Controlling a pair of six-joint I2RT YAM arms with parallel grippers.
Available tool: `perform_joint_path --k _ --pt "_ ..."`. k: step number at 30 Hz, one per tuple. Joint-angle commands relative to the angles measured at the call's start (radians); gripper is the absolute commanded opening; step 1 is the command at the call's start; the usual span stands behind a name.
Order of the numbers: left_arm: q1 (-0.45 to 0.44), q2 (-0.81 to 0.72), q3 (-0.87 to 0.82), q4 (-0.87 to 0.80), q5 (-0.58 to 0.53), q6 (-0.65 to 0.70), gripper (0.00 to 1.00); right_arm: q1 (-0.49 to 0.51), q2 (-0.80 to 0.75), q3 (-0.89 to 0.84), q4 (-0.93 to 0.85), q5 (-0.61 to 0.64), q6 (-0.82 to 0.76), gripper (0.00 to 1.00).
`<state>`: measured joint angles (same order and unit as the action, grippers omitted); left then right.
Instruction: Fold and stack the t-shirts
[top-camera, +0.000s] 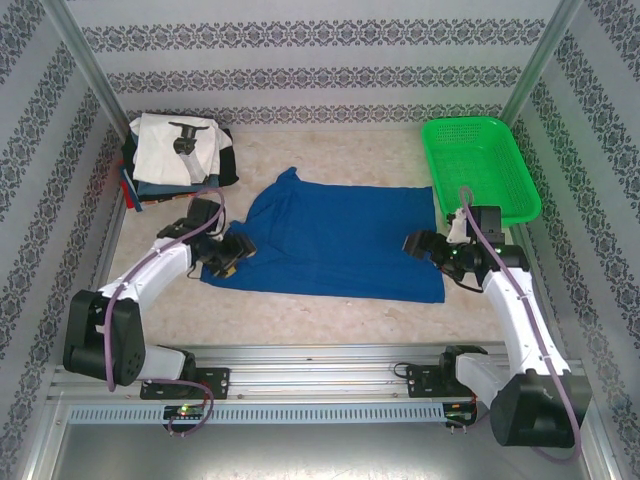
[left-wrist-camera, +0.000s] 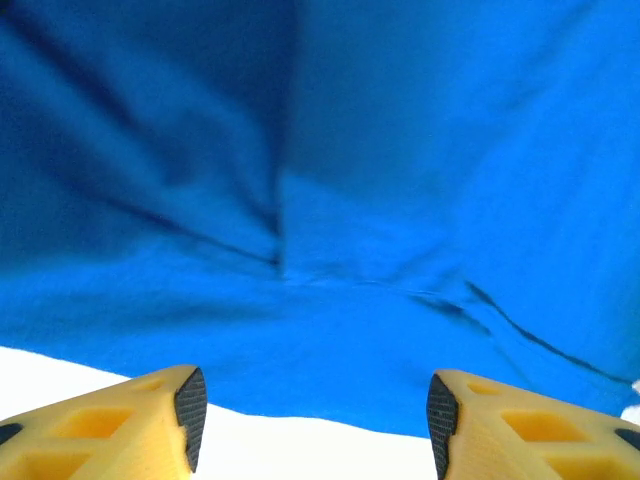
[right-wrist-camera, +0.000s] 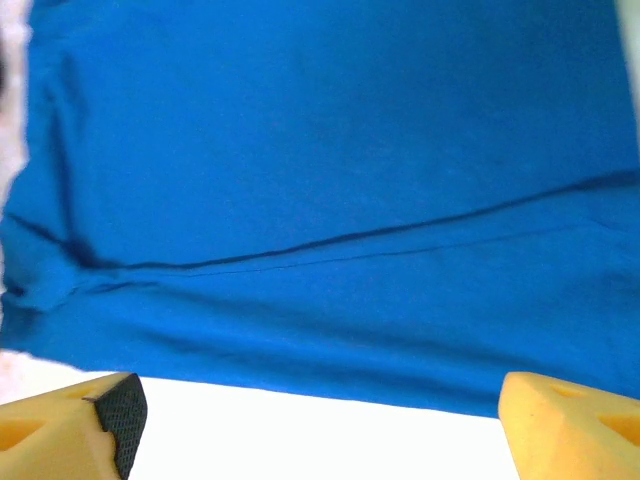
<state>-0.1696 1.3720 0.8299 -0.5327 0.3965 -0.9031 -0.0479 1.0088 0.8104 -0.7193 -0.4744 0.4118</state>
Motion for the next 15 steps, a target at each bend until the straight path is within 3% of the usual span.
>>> perform_joint_path --k 1,7,15 --pt "-0.014 0.019 -0.052 0.216 0.021 -0.200 0.58 0.038 -0.029 -0.020 0.075 -0.111 -0.013 0.93" --pt "-0.031 0.068 -0.081 0.306 -0.030 -0.269 0.53 0.063 -0.039 -0.016 0.090 -0.119 -0.018 0.95" --pt "-0.042 0.145 -0.087 0.389 -0.019 -0.311 0.44 0.069 -0.036 -0.022 0.087 -0.110 -0.022 0.98"
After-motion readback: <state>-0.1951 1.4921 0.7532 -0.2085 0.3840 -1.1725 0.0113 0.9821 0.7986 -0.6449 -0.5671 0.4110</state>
